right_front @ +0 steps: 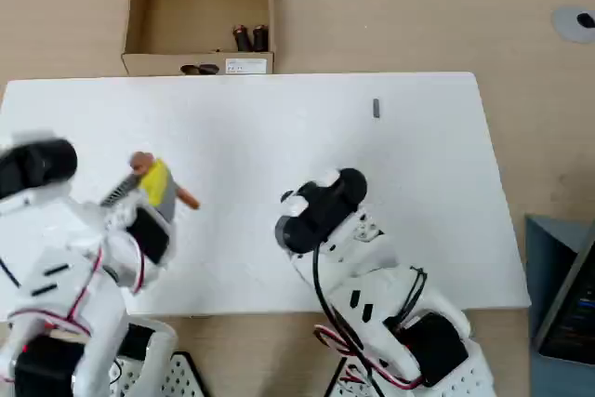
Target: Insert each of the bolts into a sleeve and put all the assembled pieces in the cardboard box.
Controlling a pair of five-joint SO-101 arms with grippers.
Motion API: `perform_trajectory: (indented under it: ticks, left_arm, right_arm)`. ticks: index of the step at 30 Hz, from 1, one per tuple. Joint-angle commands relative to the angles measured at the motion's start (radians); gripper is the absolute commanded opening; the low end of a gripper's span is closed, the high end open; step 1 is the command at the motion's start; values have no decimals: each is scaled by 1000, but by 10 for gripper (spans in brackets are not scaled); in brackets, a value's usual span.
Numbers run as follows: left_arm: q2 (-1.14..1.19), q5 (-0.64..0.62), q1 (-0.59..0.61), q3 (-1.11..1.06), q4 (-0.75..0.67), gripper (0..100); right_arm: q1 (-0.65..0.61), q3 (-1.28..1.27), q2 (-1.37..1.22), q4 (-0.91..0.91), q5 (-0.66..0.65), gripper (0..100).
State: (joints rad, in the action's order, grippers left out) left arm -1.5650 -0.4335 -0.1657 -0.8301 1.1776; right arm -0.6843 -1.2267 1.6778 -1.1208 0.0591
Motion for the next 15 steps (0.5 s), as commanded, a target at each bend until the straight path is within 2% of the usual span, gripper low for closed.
perform_trajectory:
  ticks: [1, 4, 10, 15]
  left_arm:
    - [-151, -60, -84, -89, -84, 2]
    - [-269, -69, -124, -186, -146, 2]
    - [-259, -118, -141, -209, -166, 2]
    - [-259, -126, -226, -210, -160, 2]
  right_arm:
    - [-56, 2, 16, 29, 9, 9]
    - [-107, 1, 16, 29, 9, 9]
    - [-160, -22, 16, 31, 9, 9]
    - [-174, -22, 16, 31, 6, 9]
